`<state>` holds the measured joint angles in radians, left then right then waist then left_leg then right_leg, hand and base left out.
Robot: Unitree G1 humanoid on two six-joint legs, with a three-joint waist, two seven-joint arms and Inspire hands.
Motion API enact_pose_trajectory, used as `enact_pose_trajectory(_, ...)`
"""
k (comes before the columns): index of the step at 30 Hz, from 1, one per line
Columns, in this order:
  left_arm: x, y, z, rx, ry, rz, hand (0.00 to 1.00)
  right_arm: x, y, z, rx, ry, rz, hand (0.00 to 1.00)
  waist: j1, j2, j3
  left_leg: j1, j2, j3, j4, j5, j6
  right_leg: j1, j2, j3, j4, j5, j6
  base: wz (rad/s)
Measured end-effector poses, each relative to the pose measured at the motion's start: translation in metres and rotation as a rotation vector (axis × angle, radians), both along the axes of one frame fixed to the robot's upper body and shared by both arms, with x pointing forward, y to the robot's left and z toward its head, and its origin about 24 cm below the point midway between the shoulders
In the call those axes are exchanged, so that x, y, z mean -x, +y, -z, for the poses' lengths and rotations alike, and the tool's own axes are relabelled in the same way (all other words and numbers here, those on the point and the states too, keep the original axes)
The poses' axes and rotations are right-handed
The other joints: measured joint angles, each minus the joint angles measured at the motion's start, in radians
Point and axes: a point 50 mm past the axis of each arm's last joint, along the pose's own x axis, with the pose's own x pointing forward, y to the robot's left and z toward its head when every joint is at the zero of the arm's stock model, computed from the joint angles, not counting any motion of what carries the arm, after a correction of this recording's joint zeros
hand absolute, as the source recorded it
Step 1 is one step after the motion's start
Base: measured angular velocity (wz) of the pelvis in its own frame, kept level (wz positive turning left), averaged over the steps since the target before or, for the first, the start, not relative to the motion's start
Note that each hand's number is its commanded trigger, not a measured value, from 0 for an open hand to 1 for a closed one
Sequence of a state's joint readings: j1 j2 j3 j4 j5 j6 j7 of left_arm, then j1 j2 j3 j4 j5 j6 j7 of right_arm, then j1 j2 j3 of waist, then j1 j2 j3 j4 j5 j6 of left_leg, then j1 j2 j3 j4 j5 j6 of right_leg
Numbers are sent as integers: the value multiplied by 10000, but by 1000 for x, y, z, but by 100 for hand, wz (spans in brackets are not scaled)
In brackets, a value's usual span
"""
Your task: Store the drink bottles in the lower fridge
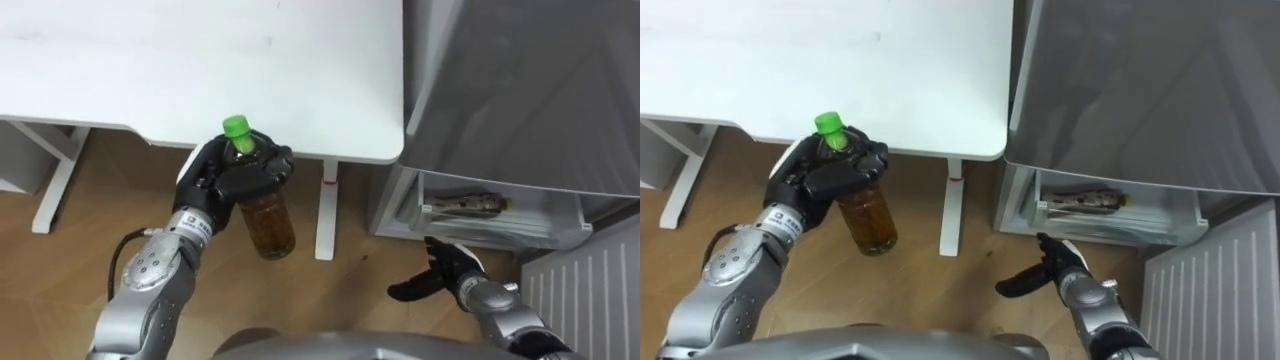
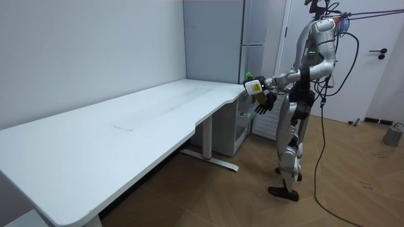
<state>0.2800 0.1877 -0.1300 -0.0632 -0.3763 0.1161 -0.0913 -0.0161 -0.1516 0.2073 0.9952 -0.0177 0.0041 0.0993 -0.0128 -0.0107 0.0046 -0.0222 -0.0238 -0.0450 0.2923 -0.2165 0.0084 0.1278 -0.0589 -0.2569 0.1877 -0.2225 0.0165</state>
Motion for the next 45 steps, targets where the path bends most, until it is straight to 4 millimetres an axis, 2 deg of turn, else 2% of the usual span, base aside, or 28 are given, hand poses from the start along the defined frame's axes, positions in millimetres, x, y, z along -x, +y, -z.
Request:
enact_pose_trajectory(3,0,3,3,-472,-84,-26,100,-1,6,-3,-189,-220,-584,0,94,-12,10,87,1,18,-31,3,1,34,-4,48,13,0,0,-5)
enact_pose_trajectory(10,0,2,3,-1325,-242,258,100,-17,32,-14,-1263,-1048,-1765,0,171,-170,101,-17,-5,4,-34,0,4,37,-10,-2,19,3,2,2)
enact_pose_trajectory(18,-6,-6,-7,-1754,-1083,642,100,-34,55,-31,-2270,-1888,-3132,0,204,-232,113,67,-4,-3,-42,0,4,37,-9,37,29,6,5,-1)
enact_pose_trajectory(24,-13,-14,-12,-2157,-1517,1014,100,-38,70,-41,-2897,-2188,-4085,0,201,-197,129,-11,6,22,-65,1,5,-90,-5,70,30,8,1,-1)
enact_pose_trajectory(34,-8,-41,-9,-1737,-1468,1947,100,-42,86,-56,-3886,-2675,-4925,0,170,-161,145,5,-34,8,-88,3,8,-71,-35,104,-19,8,2,0)
enact_pose_trajectory(40,-5,-54,-7,-1462,-1428,2388,100,-41,93,-58,-4342,-2630,-5218,0,168,-41,163,-13,-33,6,-93,4,9,-77,-33,98,-12,8,3,0)
enact_pose_trajectory(45,-4,-55,-7,-1412,-1414,2502,100,-41,93,-60,-5098,-2638,-4788,0,166,-22,162,26,-25,10,-86,9,16,-57,-27,119,17,8,3,0)
